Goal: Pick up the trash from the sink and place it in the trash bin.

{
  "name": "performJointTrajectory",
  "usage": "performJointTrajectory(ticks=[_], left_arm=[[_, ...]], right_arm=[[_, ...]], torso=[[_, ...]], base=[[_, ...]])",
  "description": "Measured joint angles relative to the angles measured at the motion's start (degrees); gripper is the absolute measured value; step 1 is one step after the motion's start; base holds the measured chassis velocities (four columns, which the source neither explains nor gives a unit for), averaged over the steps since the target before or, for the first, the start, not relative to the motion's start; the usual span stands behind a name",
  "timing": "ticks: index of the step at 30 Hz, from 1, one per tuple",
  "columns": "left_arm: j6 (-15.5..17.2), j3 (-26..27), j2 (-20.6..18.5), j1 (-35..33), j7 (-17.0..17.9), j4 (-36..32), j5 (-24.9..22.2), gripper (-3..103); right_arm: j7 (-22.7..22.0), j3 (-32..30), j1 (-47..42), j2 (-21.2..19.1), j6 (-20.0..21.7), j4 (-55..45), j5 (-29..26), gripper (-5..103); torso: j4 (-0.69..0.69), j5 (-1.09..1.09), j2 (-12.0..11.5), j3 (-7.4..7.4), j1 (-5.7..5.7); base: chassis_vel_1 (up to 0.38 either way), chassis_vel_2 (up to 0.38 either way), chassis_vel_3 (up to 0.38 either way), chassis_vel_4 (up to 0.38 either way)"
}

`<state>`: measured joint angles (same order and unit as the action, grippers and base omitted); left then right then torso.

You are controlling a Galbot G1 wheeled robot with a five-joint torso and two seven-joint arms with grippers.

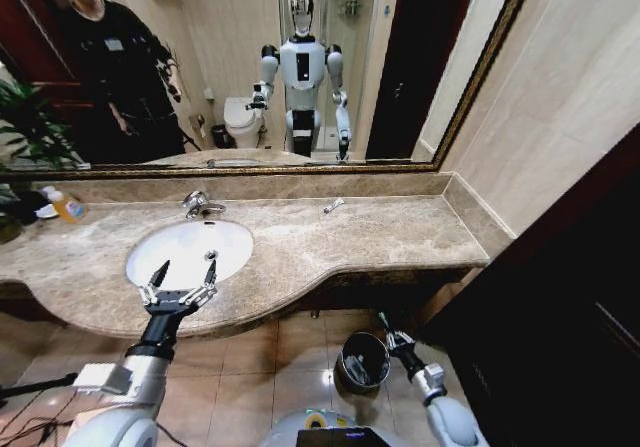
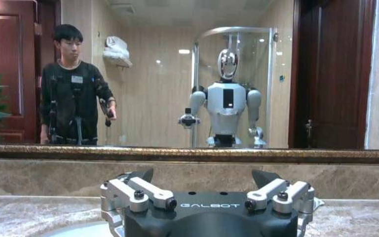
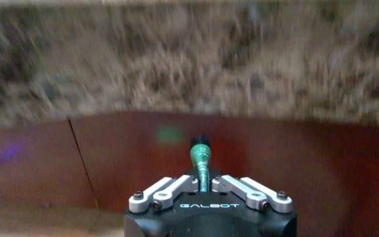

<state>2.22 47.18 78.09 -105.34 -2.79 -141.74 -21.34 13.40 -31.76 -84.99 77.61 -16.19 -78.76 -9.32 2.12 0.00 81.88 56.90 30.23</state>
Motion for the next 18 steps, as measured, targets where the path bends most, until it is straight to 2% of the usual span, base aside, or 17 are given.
performJointTrajectory(ticks=[5,9,14,16,17,18], left_arm=[[0.0,0.0,0.0,0.0,0.0,0.0,0.0,100],[0.0,0.0,0.0,0.0,0.0,0.0,0.0,100],[0.0,0.0,0.0,0.0,0.0,0.0,0.0,100],[0.0,0.0,0.0,0.0,0.0,0.0,0.0,100],[0.0,0.0,0.0,0.0,0.0,0.0,0.0,100],[0.0,0.0,0.0,0.0,0.0,0.0,0.0,100]], right_arm=[[-4.0,3.8,3.0,-1.1,-1.8,7.6,-0.6,5],[-5.2,4.3,5.7,1.5,-2.4,12.8,0.1,5],[-6.5,4.5,7.2,2.6,-3.1,15.9,1.5,3],[-7.8,4.8,7.9,3.0,-4.4,17.8,3.1,6],[-8.3,4.8,8.3,3.3,-5.3,18.9,4.0,16],[-8.3,4.8,8.3,3.3,-5.3,18.9,4.0,16]], torso=[[0.0,-0.02,0.0,0.0,0.0],[-0.01,0.01,0.0,0.0,0.0],[-0.01,-0.01,0.0,0.0,0.0],[-0.01,-0.01,0.0,0.0,0.0],[-0.01,-0.01,0.0,0.0,0.0],[-0.01,-0.01,0.0,0.0,0.0]], base=[[0.0,0.0,0.0,0.0],[0.0,0.0,0.0,0.0],[0.0,0.0,0.0,0.0],[0.0,0.0,0.0,0.0],[0.0,0.0,0.0,0.0],[0.0,0.0,0.0,0.0]])
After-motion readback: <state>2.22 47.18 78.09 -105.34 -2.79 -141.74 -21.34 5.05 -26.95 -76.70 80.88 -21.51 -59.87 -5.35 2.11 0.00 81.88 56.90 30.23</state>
